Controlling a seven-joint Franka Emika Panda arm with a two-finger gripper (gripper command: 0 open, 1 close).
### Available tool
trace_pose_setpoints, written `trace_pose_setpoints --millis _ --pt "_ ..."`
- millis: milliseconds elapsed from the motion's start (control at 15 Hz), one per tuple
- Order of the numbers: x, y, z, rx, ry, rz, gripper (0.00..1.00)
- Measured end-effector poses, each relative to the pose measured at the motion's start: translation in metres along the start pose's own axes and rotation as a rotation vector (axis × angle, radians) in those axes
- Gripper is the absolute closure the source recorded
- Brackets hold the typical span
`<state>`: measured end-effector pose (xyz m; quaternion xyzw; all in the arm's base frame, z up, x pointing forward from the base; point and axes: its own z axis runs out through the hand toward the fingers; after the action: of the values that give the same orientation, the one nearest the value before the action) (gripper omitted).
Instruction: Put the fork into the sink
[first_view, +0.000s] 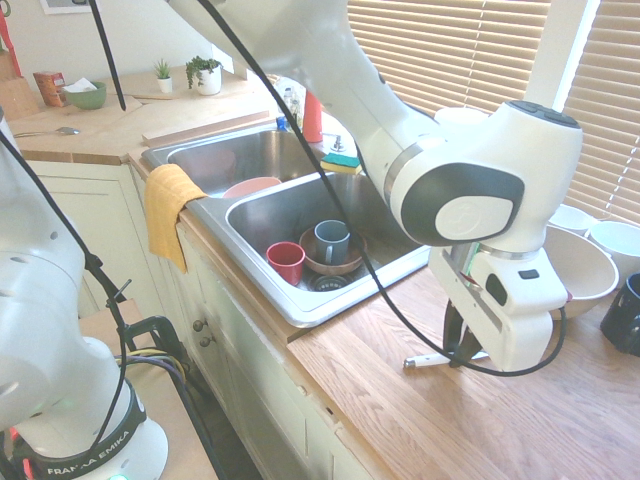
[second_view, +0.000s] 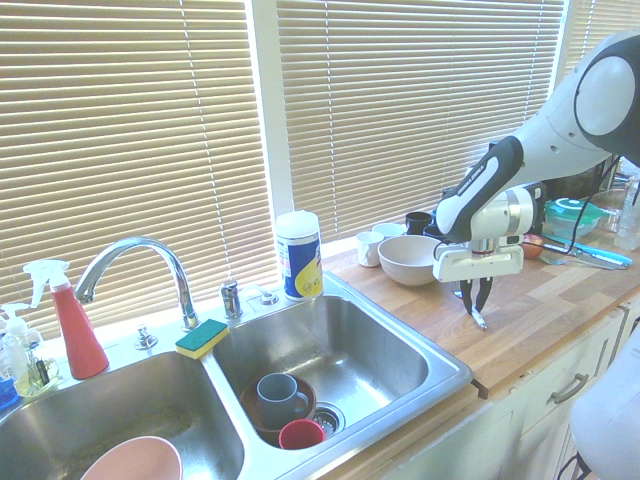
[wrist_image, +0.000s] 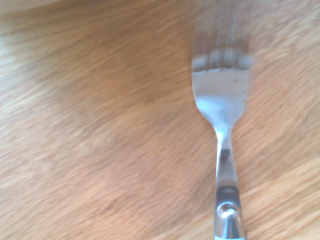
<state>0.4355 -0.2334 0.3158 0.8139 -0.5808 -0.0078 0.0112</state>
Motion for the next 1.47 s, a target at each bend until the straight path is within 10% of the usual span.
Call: trace_pose_setpoints --millis 333,600,1467 --pt "0.005 0.043 -0.01 0.031 -0.005 0.007 1.0" --pt "-0.019 0.053 -0.103 0.138 0.049 -0.082 1.0" --pt "-0.246 -0.131 -0.073 0.218 0.143 -0.506 1.0"
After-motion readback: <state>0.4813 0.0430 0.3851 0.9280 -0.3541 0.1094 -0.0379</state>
